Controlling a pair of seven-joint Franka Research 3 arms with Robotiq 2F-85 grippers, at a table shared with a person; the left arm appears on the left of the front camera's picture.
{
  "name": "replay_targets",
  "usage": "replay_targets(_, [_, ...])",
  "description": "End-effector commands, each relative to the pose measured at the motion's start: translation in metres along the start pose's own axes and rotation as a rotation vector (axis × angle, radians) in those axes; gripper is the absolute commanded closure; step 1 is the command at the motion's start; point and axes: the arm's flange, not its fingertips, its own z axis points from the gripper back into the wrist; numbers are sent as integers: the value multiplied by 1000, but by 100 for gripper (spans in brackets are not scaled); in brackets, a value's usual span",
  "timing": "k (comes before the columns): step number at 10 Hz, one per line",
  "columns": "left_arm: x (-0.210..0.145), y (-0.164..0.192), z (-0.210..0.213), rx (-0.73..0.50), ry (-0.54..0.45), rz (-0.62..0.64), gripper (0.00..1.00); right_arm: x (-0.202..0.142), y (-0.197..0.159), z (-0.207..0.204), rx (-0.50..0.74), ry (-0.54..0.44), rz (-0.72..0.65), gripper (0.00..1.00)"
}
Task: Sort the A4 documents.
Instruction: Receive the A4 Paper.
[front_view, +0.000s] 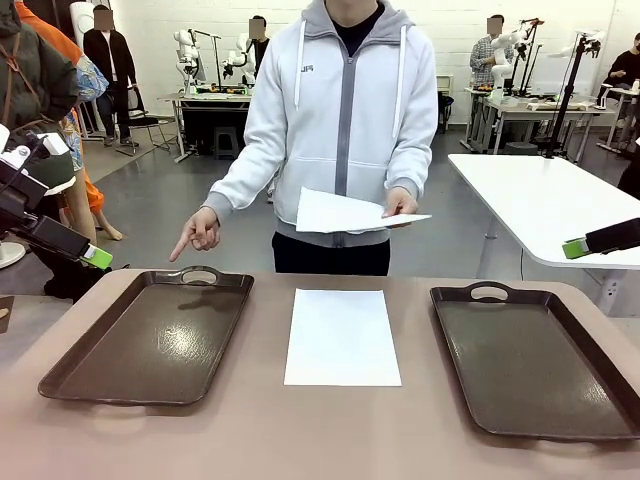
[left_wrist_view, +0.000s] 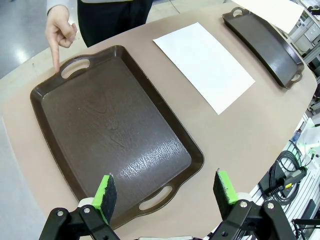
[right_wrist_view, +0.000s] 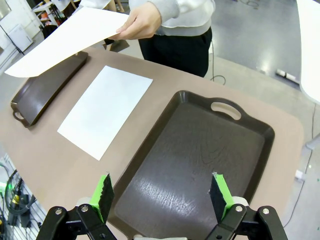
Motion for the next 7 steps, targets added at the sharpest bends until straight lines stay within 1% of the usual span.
replay_targets(1, [5,3,-16,-36,13,60,0,0,-1,-2,11,-3,-4,0])
replay_targets(3, [29,15,-53,-81,44,188,0,0,-1,-2,11,-3,-4,0])
replay_targets(4, [39,20,-67,-102,40,232,0,0,-1,-2,11,-3,-4,0])
replay_targets(5, [56,28,-90,-140,31,288,0,0,-1,-2,11,-3,-4,0])
replay_targets(7, [84,35,-129,-219,4,269,0,0,-1,-2,11,-3,-4,0])
